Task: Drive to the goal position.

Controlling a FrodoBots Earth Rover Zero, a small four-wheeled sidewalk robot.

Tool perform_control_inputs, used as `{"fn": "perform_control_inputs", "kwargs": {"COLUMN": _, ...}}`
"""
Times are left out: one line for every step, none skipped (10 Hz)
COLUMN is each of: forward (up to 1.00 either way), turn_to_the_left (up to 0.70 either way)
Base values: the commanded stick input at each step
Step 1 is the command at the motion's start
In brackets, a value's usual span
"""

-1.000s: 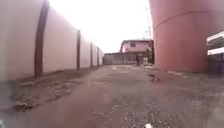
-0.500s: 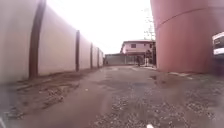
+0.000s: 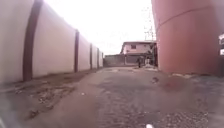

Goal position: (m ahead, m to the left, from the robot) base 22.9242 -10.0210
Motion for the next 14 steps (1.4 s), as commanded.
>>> {"fn": "perform_control_inputs", "kwargs": {"forward": 0.60, "turn_to_the_left": 0.00}}
{"fn": "perform_control_inputs", "kwargs": {"forward": 0.60, "turn_to_the_left": -0.01}}
{"fn": "perform_control_inputs", "kwargs": {"forward": 0.60, "turn_to_the_left": -0.06}}
{"fn": "perform_control_inputs", "kwargs": {"forward": 0.60, "turn_to_the_left": -0.10}}
{"fn": "perform_control_inputs", "kwargs": {"forward": 0.60, "turn_to_the_left": -0.12}}
{"fn": "perform_control_inputs", "kwargs": {"forward": 0.60, "turn_to_the_left": -0.13}}
{"fn": "perform_control_inputs", "kwargs": {"forward": 0.60, "turn_to_the_left": -0.14}}
{"fn": "perform_control_inputs", "kwargs": {"forward": 0.60, "turn_to_the_left": 0.00}}
{"fn": "perform_control_inputs", "kwargs": {"forward": 0.60, "turn_to_the_left": 0.00}}
{"fn": "perform_control_inputs", "kwargs": {"forward": 0.60, "turn_to_the_left": 0.00}}
{"fn": "perform_control_inputs", "kwargs": {"forward": 0.60, "turn_to_the_left": 0.00}}
{"fn": "perform_control_inputs", "kwargs": {"forward": 0.60, "turn_to_the_left": 0.00}}
{"fn": "perform_control_inputs", "kwargs": {"forward": 0.60, "turn_to_the_left": 0.00}}
{"fn": "perform_control_inputs", "kwargs": {"forward": 0.60, "turn_to_the_left": 0.00}}
